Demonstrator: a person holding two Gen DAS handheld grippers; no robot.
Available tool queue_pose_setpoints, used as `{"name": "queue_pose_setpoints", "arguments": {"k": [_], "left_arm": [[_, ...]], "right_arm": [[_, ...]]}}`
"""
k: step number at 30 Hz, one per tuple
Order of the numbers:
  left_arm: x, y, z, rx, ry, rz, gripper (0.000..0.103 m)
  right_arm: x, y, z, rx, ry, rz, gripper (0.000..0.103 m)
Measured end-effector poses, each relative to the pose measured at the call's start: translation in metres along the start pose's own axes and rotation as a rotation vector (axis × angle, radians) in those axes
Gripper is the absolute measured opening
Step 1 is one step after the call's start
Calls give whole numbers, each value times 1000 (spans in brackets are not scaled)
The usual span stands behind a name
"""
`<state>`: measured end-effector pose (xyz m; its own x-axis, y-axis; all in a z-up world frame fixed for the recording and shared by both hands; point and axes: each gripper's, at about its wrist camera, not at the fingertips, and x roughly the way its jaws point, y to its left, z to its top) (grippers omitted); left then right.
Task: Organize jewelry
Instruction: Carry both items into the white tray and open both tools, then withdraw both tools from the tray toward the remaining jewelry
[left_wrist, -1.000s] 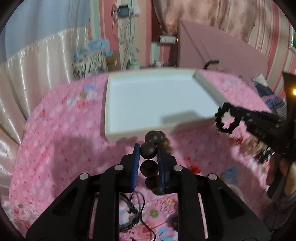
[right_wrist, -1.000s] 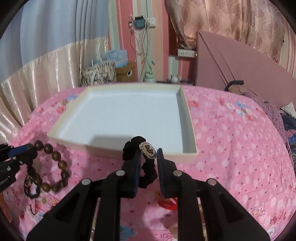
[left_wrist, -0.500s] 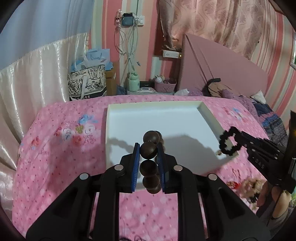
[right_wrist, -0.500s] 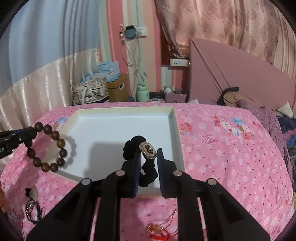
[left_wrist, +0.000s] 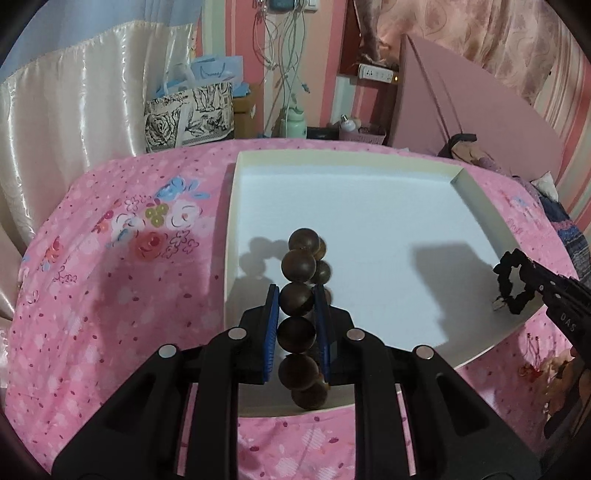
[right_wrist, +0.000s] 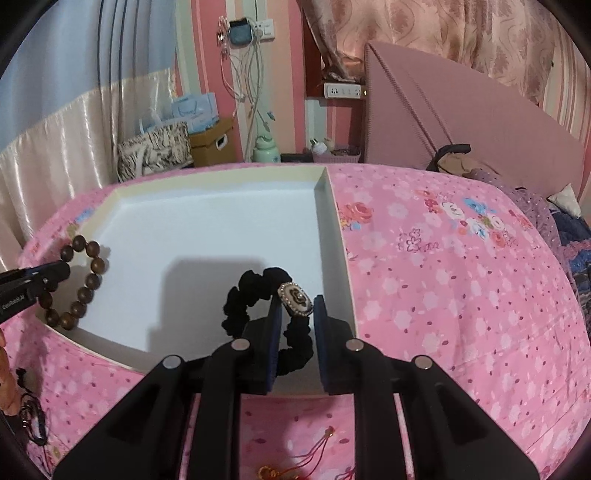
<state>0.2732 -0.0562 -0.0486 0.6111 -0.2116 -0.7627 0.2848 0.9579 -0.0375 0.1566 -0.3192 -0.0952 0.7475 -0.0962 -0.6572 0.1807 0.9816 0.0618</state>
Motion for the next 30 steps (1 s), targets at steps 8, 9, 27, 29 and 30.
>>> {"name": "queue_pose_setpoints", "arguments": {"k": [8, 9, 27, 29, 30], "left_arm": [[21, 5, -8, -1, 66, 40, 17], [18, 4, -8, 5, 56, 45, 17], [-123, -17, -21, 111, -195, 160, 77], [-136, -13, -30, 108, -193, 166, 84], [-142, -9, -38, 108, -191, 165, 86]], "right_arm": [[9, 3, -4, -13, 46, -20, 18], [10, 3, -4, -14, 47, -20, 18], [-71, 4, 0, 4, -138, 31, 74], [-91, 7, -2, -17, -183, 7, 74], [-103, 8, -4, -30, -203, -5, 75]]}}
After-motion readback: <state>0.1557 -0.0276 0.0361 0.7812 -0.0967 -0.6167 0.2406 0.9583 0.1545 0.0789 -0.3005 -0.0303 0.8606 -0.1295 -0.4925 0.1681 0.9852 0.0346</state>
